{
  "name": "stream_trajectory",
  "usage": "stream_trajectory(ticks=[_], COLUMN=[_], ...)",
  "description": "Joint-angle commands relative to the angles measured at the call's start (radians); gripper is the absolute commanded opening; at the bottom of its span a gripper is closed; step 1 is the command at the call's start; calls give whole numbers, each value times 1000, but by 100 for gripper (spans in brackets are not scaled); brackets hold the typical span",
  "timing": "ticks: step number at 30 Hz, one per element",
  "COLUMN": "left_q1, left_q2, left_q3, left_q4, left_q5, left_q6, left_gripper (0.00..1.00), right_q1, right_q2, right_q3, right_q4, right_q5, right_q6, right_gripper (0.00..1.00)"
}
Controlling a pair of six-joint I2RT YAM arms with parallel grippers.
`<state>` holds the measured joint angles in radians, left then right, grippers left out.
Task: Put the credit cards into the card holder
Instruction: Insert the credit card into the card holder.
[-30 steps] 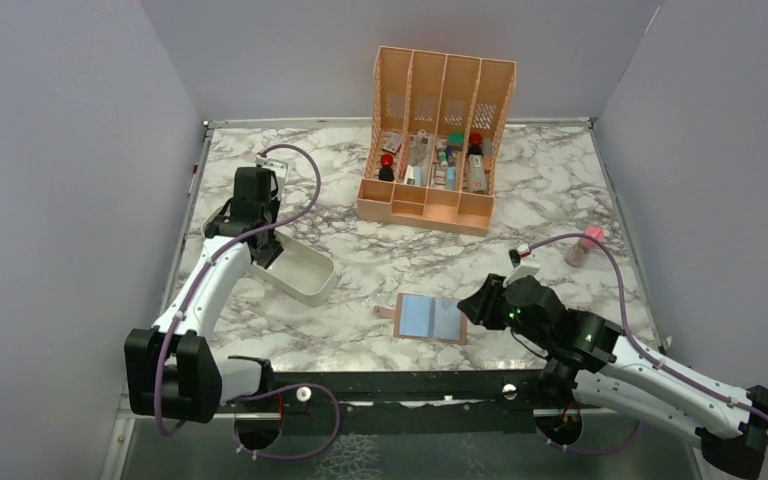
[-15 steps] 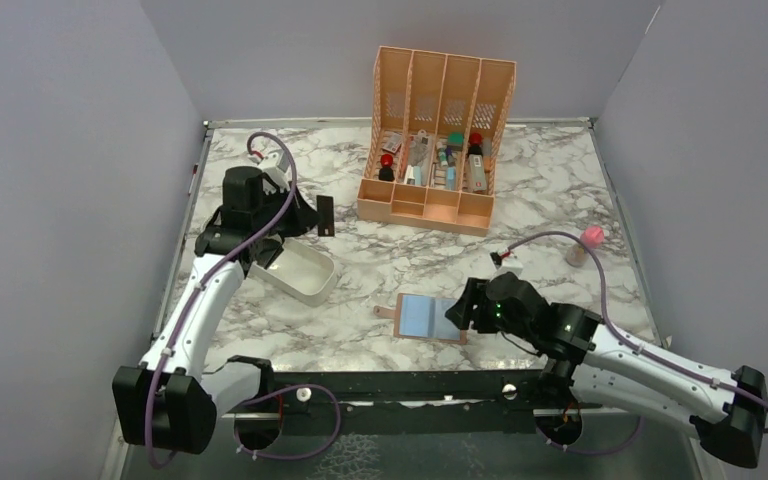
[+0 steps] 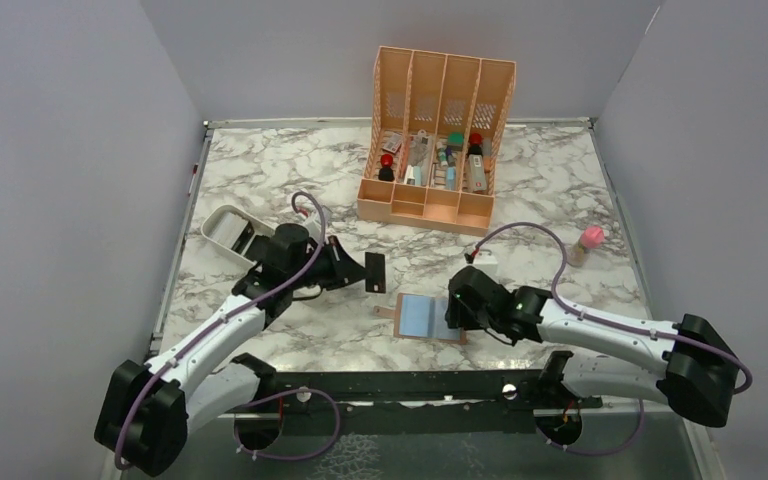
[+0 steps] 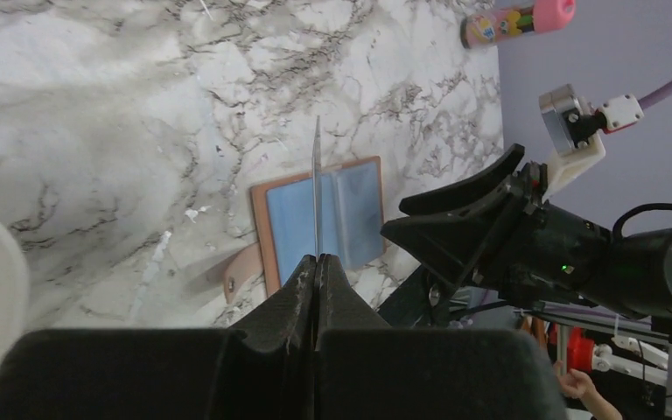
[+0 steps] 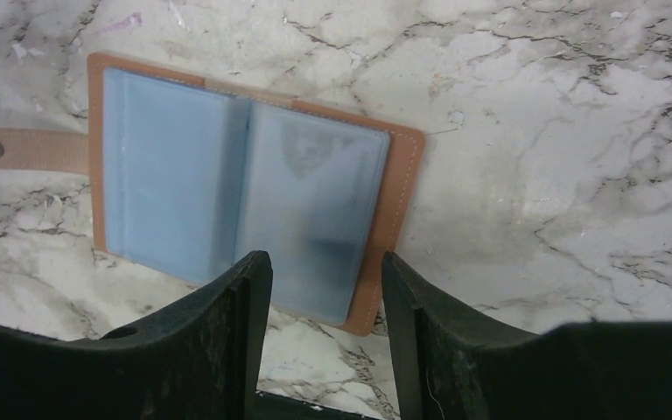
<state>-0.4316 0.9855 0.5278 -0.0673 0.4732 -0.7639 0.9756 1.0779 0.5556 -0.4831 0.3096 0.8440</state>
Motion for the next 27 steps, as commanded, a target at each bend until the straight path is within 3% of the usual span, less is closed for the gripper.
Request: stream_trajectory(ticks=[1,11,19,27], left_q1=[-104,-325,-425,-459], left_q2=[-15,196,413,518], left_q3=[-69,-74,-19,-8], left_q4=[231,411,519,560], left_q5=[-108,-211,-234,-250], left_q6=[-159,-196,-201,-225], left_gripper=[0,0,0,0], right_q1=[-21,-228,-255,-262], right_q2=[43,63,54,48], right_q3=[33,-35,-69,-89], right_q4=[-12,101,131,143], right_q5=[85,-95,-148,-158], right_q6=[-17,-77,-74,-66], right_gripper=[51,41,37,36])
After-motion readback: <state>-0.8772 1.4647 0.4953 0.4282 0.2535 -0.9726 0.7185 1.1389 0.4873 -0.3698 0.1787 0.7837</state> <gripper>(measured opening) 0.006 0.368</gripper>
